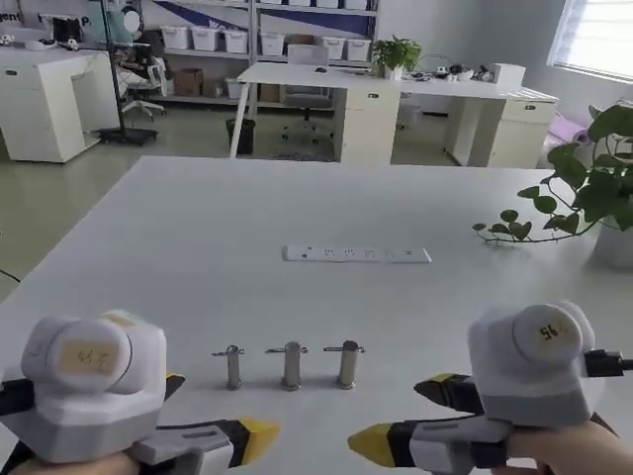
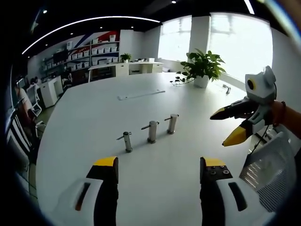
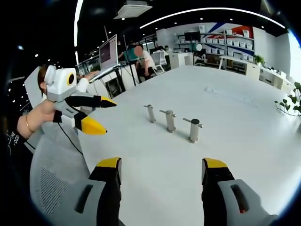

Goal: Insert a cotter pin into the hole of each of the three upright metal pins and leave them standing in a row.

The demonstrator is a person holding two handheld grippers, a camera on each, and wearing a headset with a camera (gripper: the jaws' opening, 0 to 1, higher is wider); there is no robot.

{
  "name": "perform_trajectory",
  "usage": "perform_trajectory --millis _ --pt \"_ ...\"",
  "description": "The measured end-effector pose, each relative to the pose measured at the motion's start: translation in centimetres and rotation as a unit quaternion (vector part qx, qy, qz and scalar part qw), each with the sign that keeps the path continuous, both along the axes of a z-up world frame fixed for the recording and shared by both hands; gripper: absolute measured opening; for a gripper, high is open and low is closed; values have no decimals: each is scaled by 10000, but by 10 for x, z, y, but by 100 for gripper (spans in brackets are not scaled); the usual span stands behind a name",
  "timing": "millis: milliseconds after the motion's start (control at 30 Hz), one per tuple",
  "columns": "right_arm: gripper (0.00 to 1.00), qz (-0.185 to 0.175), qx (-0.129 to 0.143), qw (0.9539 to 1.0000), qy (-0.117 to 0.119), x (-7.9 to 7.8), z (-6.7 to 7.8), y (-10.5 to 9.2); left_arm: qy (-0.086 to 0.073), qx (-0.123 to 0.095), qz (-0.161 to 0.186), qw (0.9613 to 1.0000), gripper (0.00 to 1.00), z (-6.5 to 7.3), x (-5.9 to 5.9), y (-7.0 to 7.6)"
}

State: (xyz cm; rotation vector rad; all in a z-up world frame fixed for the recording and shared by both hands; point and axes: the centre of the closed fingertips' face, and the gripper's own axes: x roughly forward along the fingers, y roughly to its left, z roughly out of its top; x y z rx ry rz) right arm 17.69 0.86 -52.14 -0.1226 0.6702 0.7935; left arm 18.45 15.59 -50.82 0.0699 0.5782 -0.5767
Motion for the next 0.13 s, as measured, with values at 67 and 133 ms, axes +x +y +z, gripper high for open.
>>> perform_trajectory --millis 67,133 --pt "67 -20 2 10000 -15 0 1 -1 -29 -21 20 10000 70 2 0 0" --pt "67 -47 2 10000 -38 0 1 -2 -62 -17 25 10000 70 3 0 0"
